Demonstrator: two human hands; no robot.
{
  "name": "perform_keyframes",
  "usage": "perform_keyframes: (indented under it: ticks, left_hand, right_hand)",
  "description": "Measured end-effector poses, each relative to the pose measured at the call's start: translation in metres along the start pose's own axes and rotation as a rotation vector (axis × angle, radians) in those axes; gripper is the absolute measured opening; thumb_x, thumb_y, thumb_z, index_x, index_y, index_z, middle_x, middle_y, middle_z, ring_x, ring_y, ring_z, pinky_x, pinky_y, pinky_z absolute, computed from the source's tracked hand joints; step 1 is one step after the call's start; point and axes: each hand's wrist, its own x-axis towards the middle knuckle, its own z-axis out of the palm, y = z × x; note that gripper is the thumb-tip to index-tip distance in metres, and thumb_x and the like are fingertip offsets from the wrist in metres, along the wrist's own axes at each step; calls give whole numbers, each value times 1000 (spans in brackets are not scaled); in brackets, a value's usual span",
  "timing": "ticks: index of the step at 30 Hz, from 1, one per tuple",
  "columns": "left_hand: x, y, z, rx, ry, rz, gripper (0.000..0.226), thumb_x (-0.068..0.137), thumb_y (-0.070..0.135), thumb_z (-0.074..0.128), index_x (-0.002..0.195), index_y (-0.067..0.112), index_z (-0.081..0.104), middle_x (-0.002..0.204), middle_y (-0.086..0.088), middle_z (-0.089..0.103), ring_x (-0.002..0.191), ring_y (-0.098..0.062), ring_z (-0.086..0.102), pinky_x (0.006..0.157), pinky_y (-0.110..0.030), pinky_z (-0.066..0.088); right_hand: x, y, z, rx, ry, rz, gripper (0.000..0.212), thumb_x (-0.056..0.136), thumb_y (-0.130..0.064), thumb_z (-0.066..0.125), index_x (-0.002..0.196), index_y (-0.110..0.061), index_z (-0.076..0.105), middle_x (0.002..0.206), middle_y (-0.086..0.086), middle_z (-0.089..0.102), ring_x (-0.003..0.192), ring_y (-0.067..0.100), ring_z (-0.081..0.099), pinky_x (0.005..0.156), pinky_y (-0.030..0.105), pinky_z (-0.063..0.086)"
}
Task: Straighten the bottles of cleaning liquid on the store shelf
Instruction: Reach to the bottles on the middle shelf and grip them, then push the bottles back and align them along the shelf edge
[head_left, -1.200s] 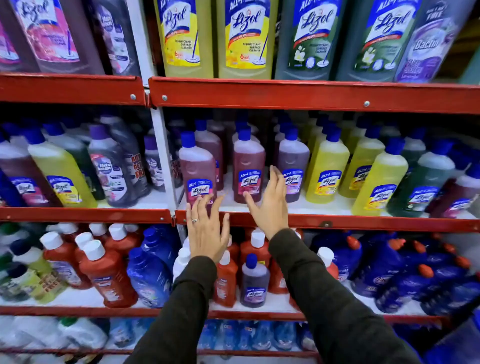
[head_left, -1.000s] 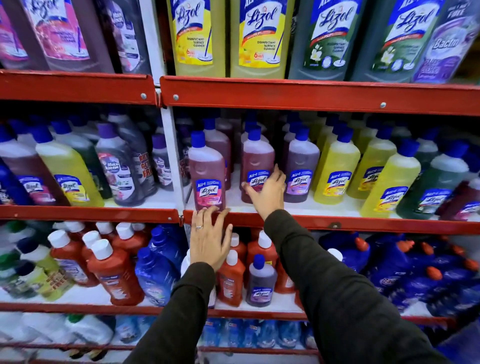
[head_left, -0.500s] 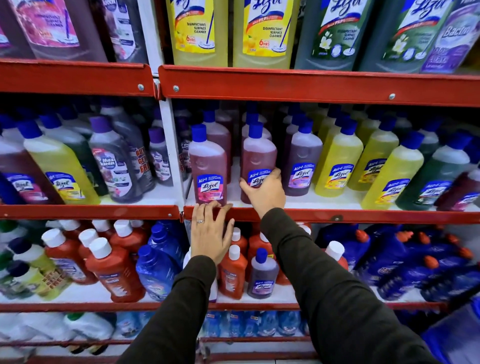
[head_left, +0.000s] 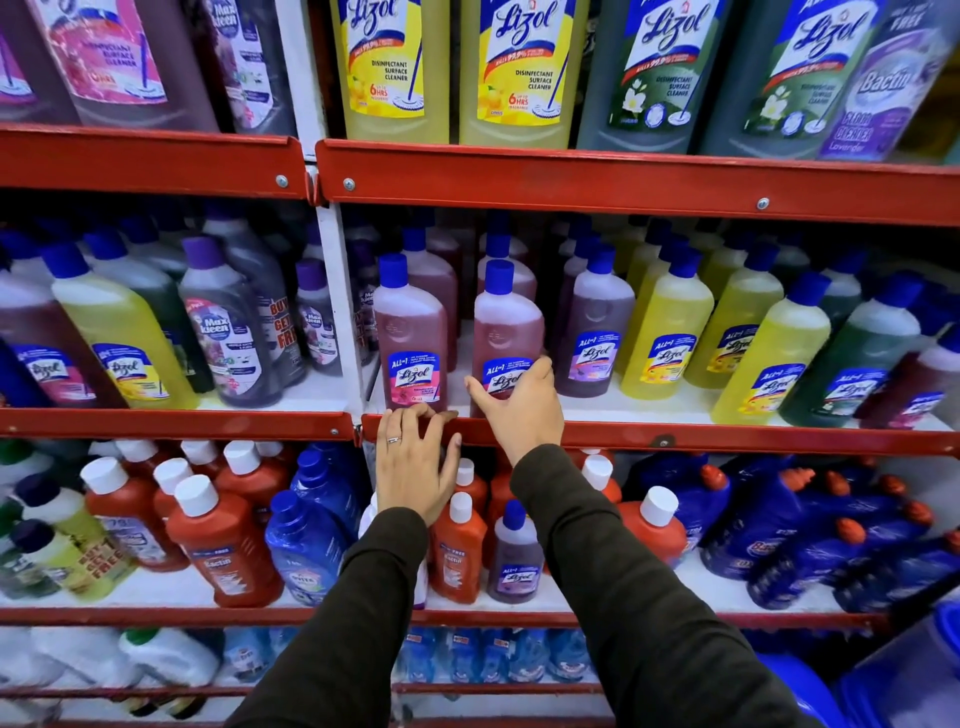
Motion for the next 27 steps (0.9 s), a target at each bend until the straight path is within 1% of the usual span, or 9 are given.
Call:
perform_keyframes:
  ticks: [2,4,7,10,14,17,21,24,27]
  left_hand:
    - [0,1,-1,3,-9,-14,36,97,39,47,117,14,64,121,-16,63,118,-35,54,107,-52,42]
    - [1,2,-1,2,3,-15,36,98,39,46,114,13,64,119,-16,63,116,-35,54,106,-52,43]
    - [2,5,-2,-3,30,-20,35,97,39,45,111,13,65,116,-15,63,113,-35,54,105,-52,44]
    - [2,6,-2,-6,27,-38,38,98,41,43,112,13,65,116,-14,63,114,-34,54,105,-52,44]
    - [2,8,-1,9,9,-63,42,98,44,39,111,13,65,117,-14,63,115,-35,55,104,-51,46]
    - [4,7,0,46,-12,-73,42,99,44,38,111,14,64,118,-14,63,115,-35,55,104,-50,45]
    - [5,7,2,77,-27,-77,43,98,46,37,112,15,64,119,-13,63,116,-35,55,104,-49,45]
    - [5,8,3,85,-18,-77,45,98,47,37,111,14,64,117,-13,64,114,-34,56,102,-49,46]
    - [5,8,2,100,-22,-75,45,97,47,38,111,14,64,116,-14,64,112,-35,57,100,-49,47]
  right_hand:
    - [-3,2,-2,32,18,-32,106,77,-72,69,150,-6,28,143,15,53,131,31,57,106,45,53]
    - [-7,6,-7,44,88,-83,106,82,-78,55,155,-8,25,153,14,45,142,31,46,115,50,43]
    - [-4,14,-19,121,287,-108,79,98,-63,38,158,-13,25,159,13,37,148,28,35,119,51,31]
    - [20,20,-31,126,419,-54,71,102,-51,41,157,-10,25,157,18,35,145,33,36,117,49,31]
    - [56,27,-45,15,300,73,98,92,-47,66,160,0,14,159,25,28,145,42,33,117,48,31]
    - [73,34,-47,-41,166,188,111,85,-47,74,159,2,8,157,26,27,143,44,33,116,48,33]
    - [86,48,-44,-53,98,201,104,85,-45,75,154,5,15,151,26,34,138,44,43,111,47,42]
    - [85,54,-44,-106,78,160,102,87,-50,71,153,7,18,150,26,36,136,41,46,109,44,44]
    - [77,56,-48,-67,97,145,100,83,-49,77,150,4,25,145,25,42,133,41,50,108,44,45]
